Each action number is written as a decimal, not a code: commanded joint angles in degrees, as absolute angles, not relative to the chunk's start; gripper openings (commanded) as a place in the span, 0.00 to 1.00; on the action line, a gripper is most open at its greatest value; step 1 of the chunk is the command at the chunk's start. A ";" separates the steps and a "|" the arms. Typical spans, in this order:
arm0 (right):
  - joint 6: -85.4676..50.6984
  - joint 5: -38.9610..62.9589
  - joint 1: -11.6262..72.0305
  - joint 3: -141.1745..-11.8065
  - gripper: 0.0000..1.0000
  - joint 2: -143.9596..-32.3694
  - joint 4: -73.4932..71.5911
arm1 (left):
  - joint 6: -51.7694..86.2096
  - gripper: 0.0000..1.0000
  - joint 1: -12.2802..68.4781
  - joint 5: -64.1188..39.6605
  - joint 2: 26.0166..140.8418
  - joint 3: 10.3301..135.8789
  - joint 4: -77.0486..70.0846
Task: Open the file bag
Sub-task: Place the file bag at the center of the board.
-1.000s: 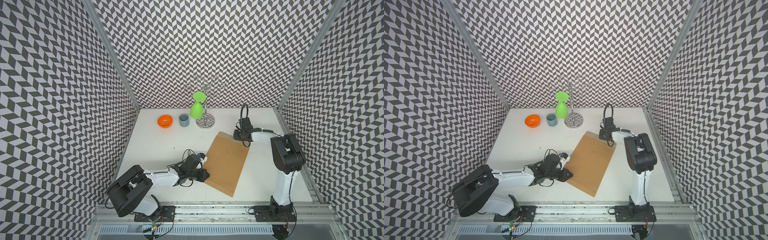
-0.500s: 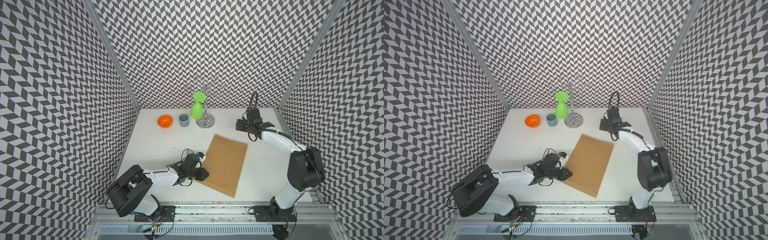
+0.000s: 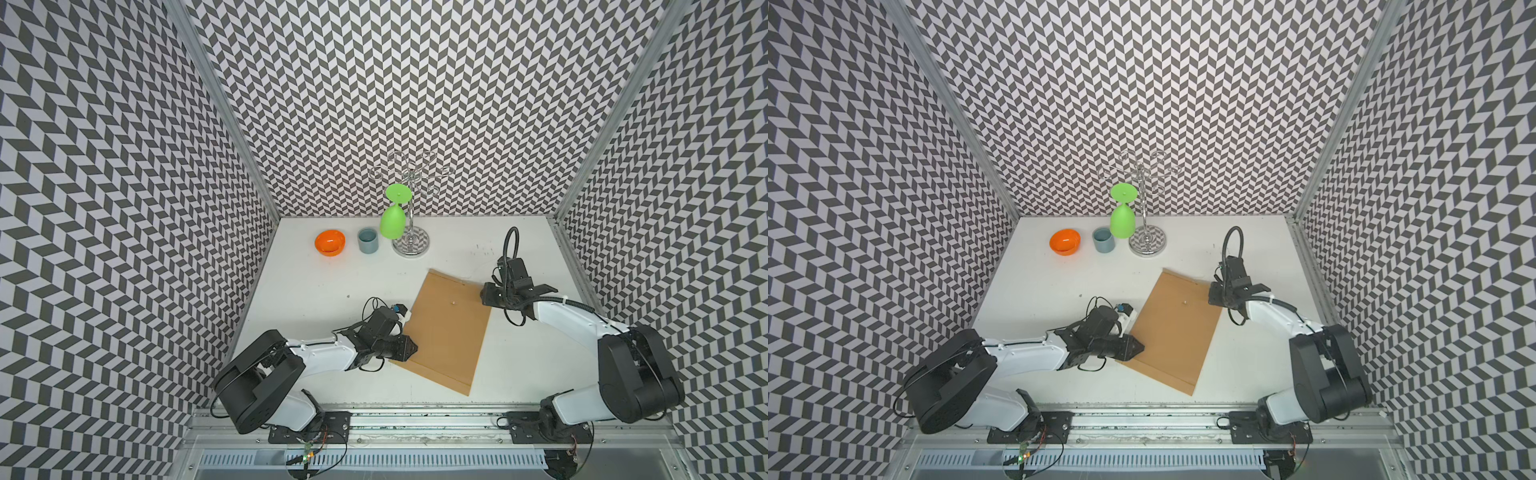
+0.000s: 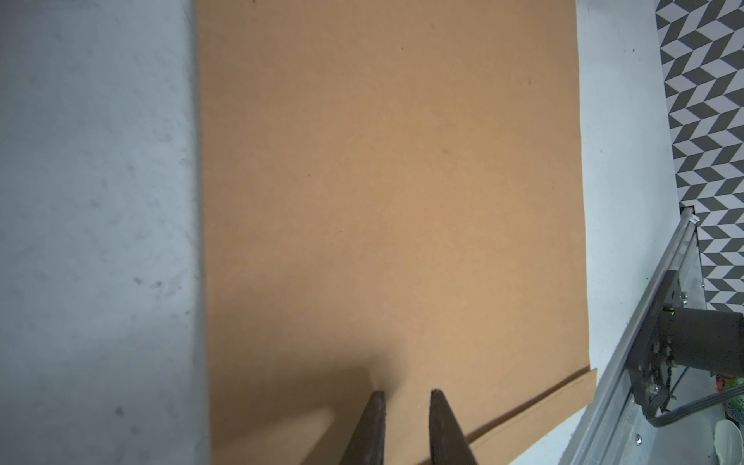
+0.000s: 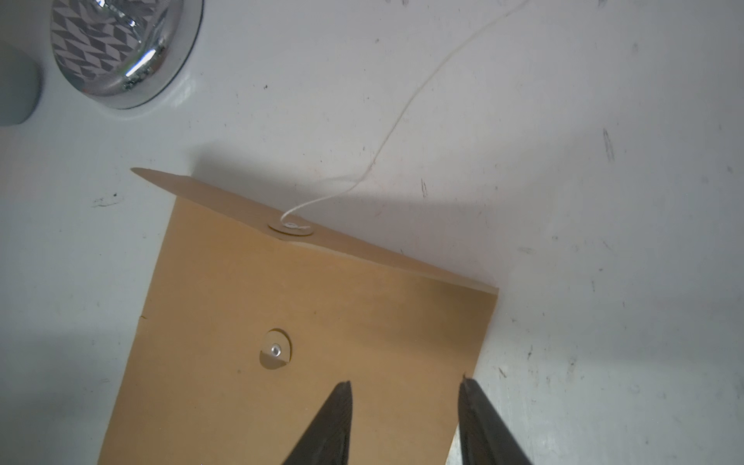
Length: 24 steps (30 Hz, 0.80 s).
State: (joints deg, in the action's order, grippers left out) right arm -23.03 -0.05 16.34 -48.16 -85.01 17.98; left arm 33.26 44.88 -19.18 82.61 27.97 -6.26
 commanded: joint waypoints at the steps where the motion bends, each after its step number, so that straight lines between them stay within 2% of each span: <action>1: -22.92 -1.87 15.63 -52.77 0.38 -90.60 14.04 | 32.87 0.22 44.30 -19.16 82.53 28.05 -5.98; 9: -20.76 -1.10 14.42 -63.49 0.32 -104.53 13.34 | 32.96 0.21 44.15 -19.17 81.14 27.37 -5.63; 16: -20.41 0.43 14.70 -68.49 0.30 -111.71 13.42 | 33.05 0.21 44.09 -19.16 80.39 26.95 -5.69; 24: -17.20 0.35 19.08 -79.01 0.27 -120.48 18.42 | 33.31 0.21 44.12 -19.07 80.50 26.21 -6.14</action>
